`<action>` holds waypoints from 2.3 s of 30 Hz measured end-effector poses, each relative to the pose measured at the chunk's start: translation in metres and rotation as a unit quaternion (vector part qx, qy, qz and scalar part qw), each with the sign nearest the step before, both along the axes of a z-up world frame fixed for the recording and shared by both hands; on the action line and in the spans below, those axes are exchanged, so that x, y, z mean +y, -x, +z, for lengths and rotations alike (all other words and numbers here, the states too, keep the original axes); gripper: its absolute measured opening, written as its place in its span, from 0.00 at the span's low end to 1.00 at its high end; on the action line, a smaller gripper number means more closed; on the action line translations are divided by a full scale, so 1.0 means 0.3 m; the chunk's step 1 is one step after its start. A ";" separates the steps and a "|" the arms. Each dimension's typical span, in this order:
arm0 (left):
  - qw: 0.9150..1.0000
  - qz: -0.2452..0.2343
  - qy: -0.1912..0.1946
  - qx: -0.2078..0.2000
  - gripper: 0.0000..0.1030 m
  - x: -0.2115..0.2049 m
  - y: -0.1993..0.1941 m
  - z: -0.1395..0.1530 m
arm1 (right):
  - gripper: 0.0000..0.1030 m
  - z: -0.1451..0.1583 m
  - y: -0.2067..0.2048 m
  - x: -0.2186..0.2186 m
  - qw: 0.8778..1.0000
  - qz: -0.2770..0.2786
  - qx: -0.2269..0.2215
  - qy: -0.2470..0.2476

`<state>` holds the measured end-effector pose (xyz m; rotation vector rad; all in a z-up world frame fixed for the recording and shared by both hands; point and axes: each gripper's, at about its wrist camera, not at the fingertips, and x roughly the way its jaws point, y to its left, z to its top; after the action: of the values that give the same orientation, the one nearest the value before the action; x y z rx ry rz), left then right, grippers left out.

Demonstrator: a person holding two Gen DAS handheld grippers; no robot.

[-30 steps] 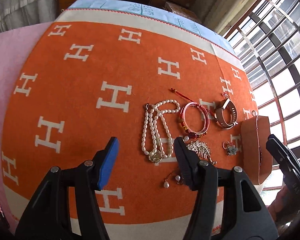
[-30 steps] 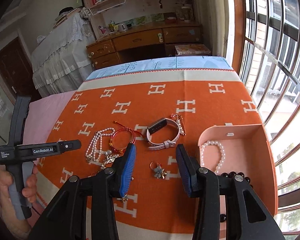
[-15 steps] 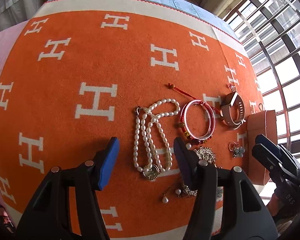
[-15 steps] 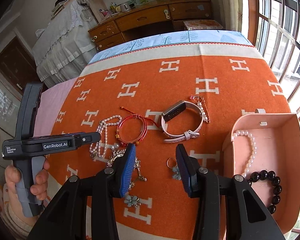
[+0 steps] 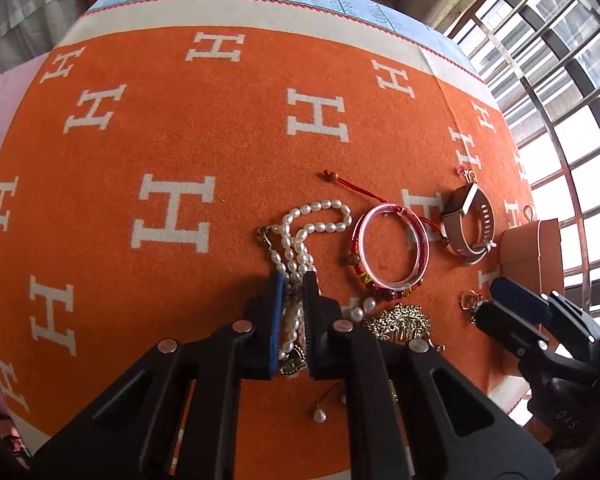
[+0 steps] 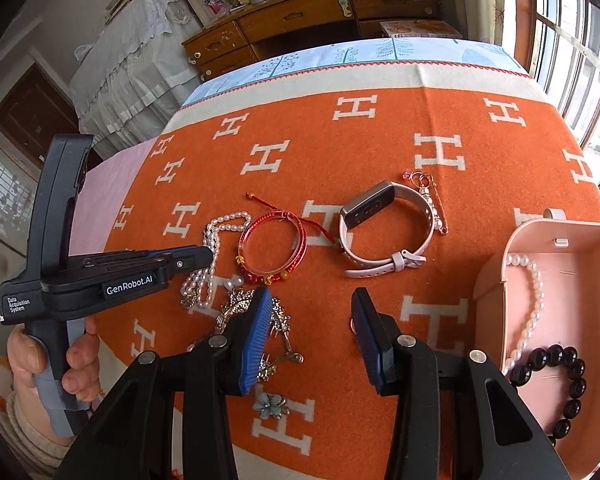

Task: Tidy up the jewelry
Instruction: 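Grasp the pearl necklace with the left tool while the right tool grasps the red string bracelet, then carry the necklace and red bracelet into the pink tray and release both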

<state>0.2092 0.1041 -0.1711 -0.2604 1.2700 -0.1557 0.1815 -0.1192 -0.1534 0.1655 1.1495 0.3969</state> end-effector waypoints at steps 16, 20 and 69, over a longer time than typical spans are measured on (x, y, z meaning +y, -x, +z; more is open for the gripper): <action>0.996 0.045 0.068 -0.040 0.00 0.097 0.052 0.123 | 0.40 -0.104 -0.232 0.129 0.996 -0.003 0.087 -0.008; 0.997 0.036 0.051 -0.040 0.00 0.095 0.035 0.121 | 0.36 -0.106 -0.262 0.183 0.997 0.006 0.064 0.037; 0.995 -0.050 -0.075 -0.052 0.07 -0.081 -0.086 0.196 | 0.05 0.184 -0.061 -0.093 0.996 -0.045 -0.027 -0.067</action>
<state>0.2348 0.0798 -0.1124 -0.0578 1.1850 -0.1565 0.1997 -0.1472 -0.0982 0.3211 1.0593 0.3956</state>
